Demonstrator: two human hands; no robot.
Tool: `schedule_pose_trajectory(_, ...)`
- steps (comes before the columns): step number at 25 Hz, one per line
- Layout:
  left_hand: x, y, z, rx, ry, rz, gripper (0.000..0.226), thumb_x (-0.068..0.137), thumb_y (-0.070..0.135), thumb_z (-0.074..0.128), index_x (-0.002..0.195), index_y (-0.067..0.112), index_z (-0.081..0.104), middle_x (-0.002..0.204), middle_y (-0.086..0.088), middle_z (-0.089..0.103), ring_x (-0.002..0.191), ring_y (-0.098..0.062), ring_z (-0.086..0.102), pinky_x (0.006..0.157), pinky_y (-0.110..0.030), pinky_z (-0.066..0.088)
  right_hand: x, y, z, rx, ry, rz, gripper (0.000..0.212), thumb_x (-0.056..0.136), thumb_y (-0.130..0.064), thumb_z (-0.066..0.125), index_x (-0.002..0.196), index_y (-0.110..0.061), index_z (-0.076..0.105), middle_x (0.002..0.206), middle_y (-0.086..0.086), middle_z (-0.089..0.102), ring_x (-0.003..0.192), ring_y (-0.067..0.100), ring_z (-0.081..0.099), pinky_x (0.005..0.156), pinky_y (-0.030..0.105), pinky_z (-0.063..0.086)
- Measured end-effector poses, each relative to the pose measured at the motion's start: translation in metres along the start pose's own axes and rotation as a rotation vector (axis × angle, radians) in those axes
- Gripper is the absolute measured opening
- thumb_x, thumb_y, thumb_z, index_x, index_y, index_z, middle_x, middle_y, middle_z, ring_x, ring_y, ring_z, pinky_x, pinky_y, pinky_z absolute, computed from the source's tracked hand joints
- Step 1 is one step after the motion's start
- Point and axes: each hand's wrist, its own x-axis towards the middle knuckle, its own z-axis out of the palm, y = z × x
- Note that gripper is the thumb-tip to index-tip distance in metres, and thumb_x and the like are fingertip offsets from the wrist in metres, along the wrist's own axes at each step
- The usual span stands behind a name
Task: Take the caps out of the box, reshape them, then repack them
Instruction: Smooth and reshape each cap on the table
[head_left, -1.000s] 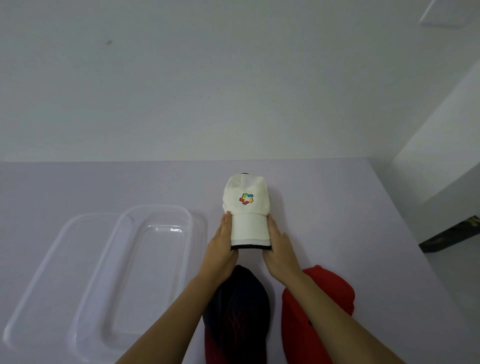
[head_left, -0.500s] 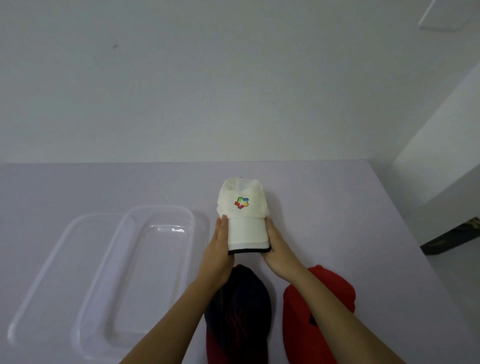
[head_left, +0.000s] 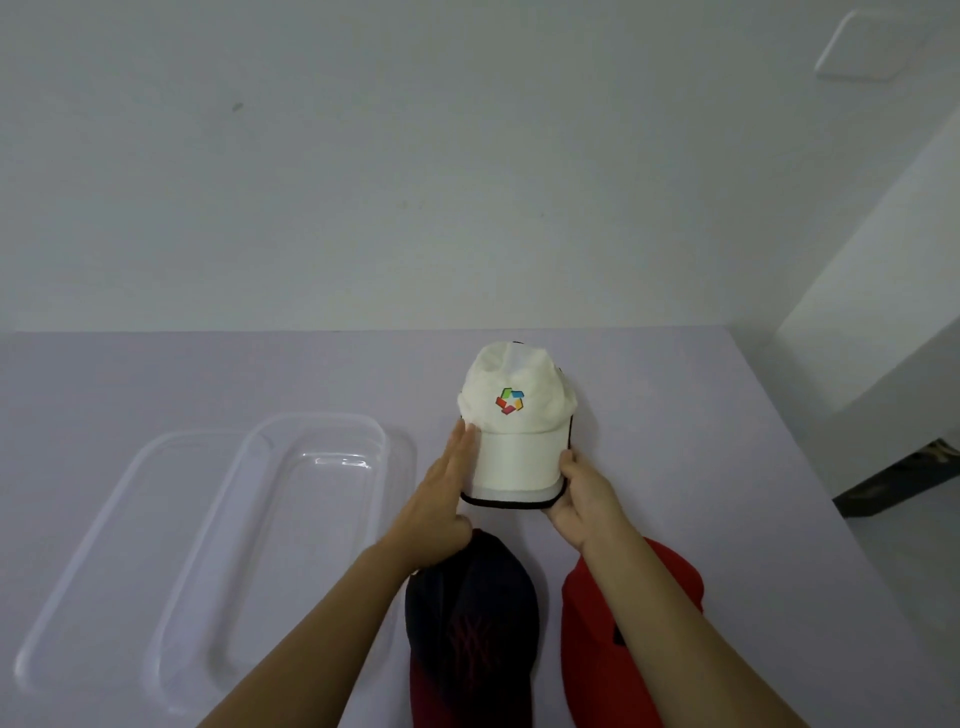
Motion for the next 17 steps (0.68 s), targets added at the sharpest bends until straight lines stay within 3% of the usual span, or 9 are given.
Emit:
schedule_pose_trajectory(2, 0.005, 0.004, -0.017, -0.084, 0.142, -0.047, 0.093, 0.074, 0.000, 0.043, 0.147, 0.026, -0.008, 0.150, 0.020, -0.012, 0.140, 0.001, -0.003, 0.120, -0.030, 0.011, 0.002, -0.004, -0.001, -0.096, -0.032, -0.067, 0.036, 0.101, -0.014, 0.036, 0.136, -0.013, 0.046, 0.127, 0.010, 0.060, 0.109, 0.023, 0.060, 0.085, 0.035, 0.055)
schedule_pose_trajectory(5, 0.022, 0.018, -0.045, -0.048, 0.332, -0.060, 0.071, 0.095, 0.029, 0.042, 0.150, 0.022, -0.003, 0.157, 0.011, -0.006, 0.145, -0.008, -0.002, 0.118, -0.035, 0.006, 0.001, -0.004, 0.000, -0.294, -0.086, -0.183, 0.037, 0.100, -0.015, 0.038, 0.136, -0.016, 0.046, 0.132, 0.006, 0.058, 0.117, 0.023, 0.057, 0.099, 0.041, 0.047)
schedule_pose_trajectory(7, 0.035, 0.026, -0.060, 0.004, 0.299, -0.096, 0.076, 0.093, 0.049, 0.044, 0.150, 0.023, 0.002, 0.160, 0.005, 0.002, 0.147, -0.013, 0.000, 0.118, -0.039, 0.002, 0.000, -0.001, 0.002, -0.340, -0.154, -0.223, 0.037, 0.098, -0.016, 0.040, 0.135, -0.018, 0.048, 0.132, 0.006, 0.058, 0.120, 0.024, 0.055, 0.104, 0.045, 0.043)
schedule_pose_trajectory(9, 0.041, 0.031, -0.067, 0.056, 0.224, -0.133, 0.073, 0.088, 0.059, 0.044, 0.148, 0.024, 0.020, 0.156, 0.001, 0.024, 0.145, -0.021, 0.016, 0.119, -0.043, 0.006, -0.004, 0.000, 0.005, -0.324, -0.196, -0.255, 0.037, 0.098, -0.015, 0.041, 0.134, -0.018, 0.049, 0.132, 0.006, 0.058, 0.122, 0.025, 0.054, 0.104, 0.045, 0.043)
schedule_pose_trajectory(11, 0.041, 0.037, -0.069, 0.041, 0.198, -0.130, 0.059, 0.088, 0.057, 0.047, 0.138, 0.026, 0.042, 0.136, 0.004, 0.053, 0.127, -0.021, 0.041, 0.109, -0.035, 0.026, -0.008, 0.001, 0.008, -0.296, -0.184, -0.275, 0.036, 0.098, -0.013, 0.040, 0.133, -0.016, 0.048, 0.133, 0.006, 0.057, 0.122, 0.024, 0.053, 0.102, 0.041, 0.044)
schedule_pose_trajectory(13, 0.038, 0.047, -0.069, 0.009, 0.196, -0.078, 0.041, 0.090, 0.046, 0.052, 0.124, 0.023, 0.058, 0.108, 0.005, 0.067, 0.102, -0.015, 0.056, 0.087, -0.023, 0.039, -0.009, 0.004, 0.008, -0.296, -0.170, -0.303, 0.035, 0.099, -0.012, 0.038, 0.133, -0.016, 0.047, 0.132, 0.005, 0.056, 0.122, 0.022, 0.053, 0.098, 0.035, 0.045)
schedule_pose_trajectory(17, 0.036, 0.061, -0.070, 0.029, 0.242, 0.030, 0.020, 0.090, 0.037, 0.057, 0.089, 0.019, 0.067, 0.075, 0.004, 0.062, 0.068, -0.004, 0.054, 0.061, -0.013, 0.038, -0.012, 0.009, 0.008, -0.364, -0.131, -0.341, 0.034, 0.099, -0.022, 0.041, 0.132, -0.019, 0.047, 0.135, 0.004, 0.053, 0.122, 0.021, 0.052, 0.102, 0.039, 0.043)
